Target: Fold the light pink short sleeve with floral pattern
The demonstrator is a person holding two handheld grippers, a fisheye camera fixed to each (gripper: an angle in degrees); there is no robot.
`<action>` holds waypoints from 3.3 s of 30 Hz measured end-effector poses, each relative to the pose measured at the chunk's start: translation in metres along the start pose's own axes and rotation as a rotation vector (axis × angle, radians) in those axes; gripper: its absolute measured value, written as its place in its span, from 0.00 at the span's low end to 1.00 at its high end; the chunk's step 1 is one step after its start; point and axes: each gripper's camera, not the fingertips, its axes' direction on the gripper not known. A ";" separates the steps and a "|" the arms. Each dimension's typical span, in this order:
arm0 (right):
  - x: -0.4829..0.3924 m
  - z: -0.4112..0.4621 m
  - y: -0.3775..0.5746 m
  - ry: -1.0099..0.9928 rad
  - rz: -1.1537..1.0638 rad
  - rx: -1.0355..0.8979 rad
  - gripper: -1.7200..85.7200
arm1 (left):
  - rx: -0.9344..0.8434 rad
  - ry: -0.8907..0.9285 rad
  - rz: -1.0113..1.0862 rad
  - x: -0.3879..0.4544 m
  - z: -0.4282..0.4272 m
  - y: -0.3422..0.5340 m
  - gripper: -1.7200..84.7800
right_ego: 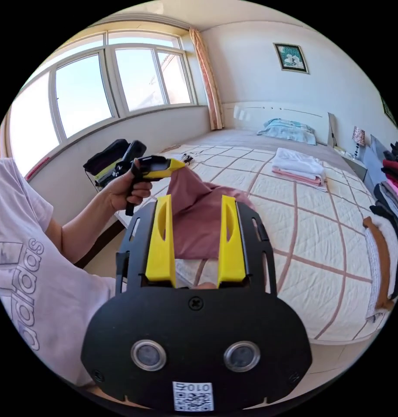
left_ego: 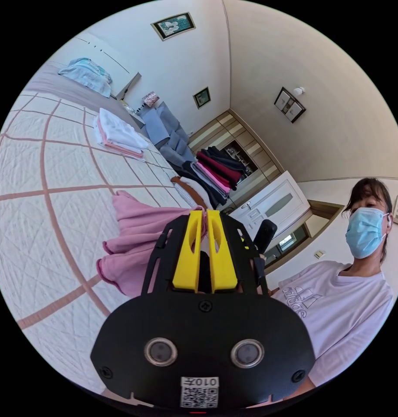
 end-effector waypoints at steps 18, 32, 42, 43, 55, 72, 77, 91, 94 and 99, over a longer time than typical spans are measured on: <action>0.008 0.023 0.021 -0.016 -0.104 -0.192 0.06 | -0.191 -0.288 0.019 -0.057 -0.002 0.019 0.13; -0.010 0.026 0.047 -0.021 -0.157 -0.207 0.06 | -0.158 0.257 0.018 -0.091 0.034 -0.002 0.08; -0.007 0.012 0.076 0.053 -0.141 -0.223 0.06 | -0.266 -0.215 -0.001 -0.076 0.030 -0.026 0.07; -0.008 0.011 0.077 0.055 -0.142 -0.219 0.06 | -0.280 -0.249 -0.001 -0.073 0.034 -0.032 0.08; -0.041 0.024 0.090 0.144 -0.267 -0.294 0.06 | -0.692 -0.365 0.137 -0.038 0.175 -0.048 0.05; 0.240 -0.058 0.138 0.484 0.513 -0.202 0.06 | -0.041 -0.507 -0.265 -0.112 -0.077 -0.036 0.06; 0.222 -0.066 0.177 0.554 0.463 -0.162 0.08 | -0.194 -0.626 0.027 -0.033 -0.031 -0.013 0.10; 0.240 0.044 0.170 0.479 0.372 -0.323 0.08 | -0.552 -1.004 0.443 0.036 0.129 0.062 0.10; 0.232 0.039 0.149 0.463 0.333 -0.374 0.07 | -0.565 -0.936 0.402 0.039 0.114 0.049 0.08; 0.206 0.004 0.077 0.364 0.120 -0.505 0.07 | -0.646 -0.596 0.290 0.057 0.072 -0.007 0.08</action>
